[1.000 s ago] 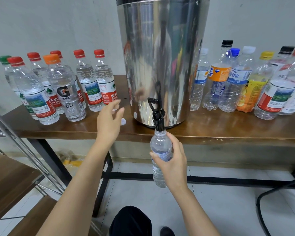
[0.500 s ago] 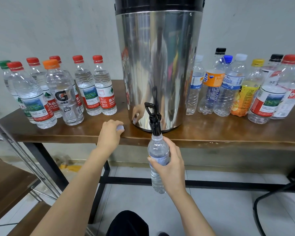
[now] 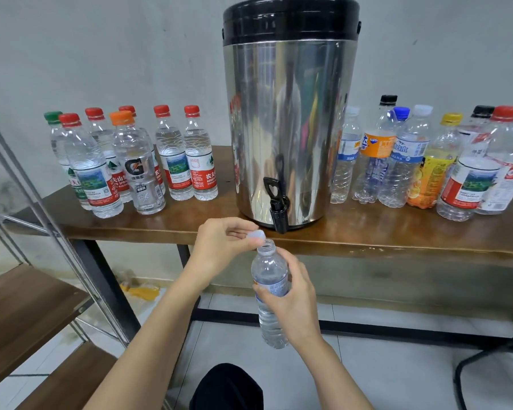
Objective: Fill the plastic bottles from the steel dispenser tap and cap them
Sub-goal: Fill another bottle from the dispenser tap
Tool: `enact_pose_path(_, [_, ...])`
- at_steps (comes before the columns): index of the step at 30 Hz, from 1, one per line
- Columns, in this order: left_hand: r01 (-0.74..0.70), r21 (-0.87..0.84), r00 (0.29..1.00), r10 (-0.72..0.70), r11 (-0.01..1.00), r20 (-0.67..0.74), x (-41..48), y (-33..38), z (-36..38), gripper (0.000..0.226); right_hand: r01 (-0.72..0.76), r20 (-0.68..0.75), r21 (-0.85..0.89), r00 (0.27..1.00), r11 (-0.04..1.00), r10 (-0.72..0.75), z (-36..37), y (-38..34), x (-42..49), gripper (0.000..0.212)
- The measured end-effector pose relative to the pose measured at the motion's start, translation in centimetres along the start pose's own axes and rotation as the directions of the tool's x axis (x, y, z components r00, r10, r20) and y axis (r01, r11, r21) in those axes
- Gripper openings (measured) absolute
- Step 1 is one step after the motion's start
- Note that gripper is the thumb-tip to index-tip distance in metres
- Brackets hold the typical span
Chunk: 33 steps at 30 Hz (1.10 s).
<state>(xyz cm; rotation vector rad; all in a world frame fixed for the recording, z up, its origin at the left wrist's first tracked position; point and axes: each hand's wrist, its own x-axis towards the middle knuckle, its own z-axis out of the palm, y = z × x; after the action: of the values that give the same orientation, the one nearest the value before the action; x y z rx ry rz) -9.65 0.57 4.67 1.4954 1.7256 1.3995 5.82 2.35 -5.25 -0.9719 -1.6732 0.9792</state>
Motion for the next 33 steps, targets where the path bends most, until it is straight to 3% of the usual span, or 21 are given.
enact_pose_path(10, [-0.041,0.061,0.998,0.038,0.997,0.047,-1.1,2.0,-2.3,0.022,0.093,0.073,0.028,0.993,0.995,-0.095,0.8,-2.8,-0.1,0.073])
enact_pose_path(16, [-0.025,-0.093,0.982,0.042,0.995,0.183,-1.7,2.5,-3.4,0.024,0.123,0.058,0.100,0.990,0.987,-0.130,1.0,-4.1,0.4,0.074])
enact_pose_path(19, [-0.069,-0.122,0.992,0.081,0.990,0.097,-2.1,2.8,-3.0,0.019,0.134,0.063,0.113,0.988,0.984,-0.142,1.1,-4.7,0.5,0.074])
enact_pose_path(23, [-0.037,-0.272,0.999,0.033,0.962,-0.020,-2.0,2.8,-2.6,0.014,0.144,0.072,0.105,0.986,0.984,-0.152,1.3,-5.1,0.7,0.075])
enact_pose_path(33, [-0.012,-0.305,0.981,0.070,0.952,0.182,-2.1,2.0,-3.7,0.028,0.162,0.077,0.091,0.983,0.983,-0.169,1.1,-5.4,1.0,0.077])
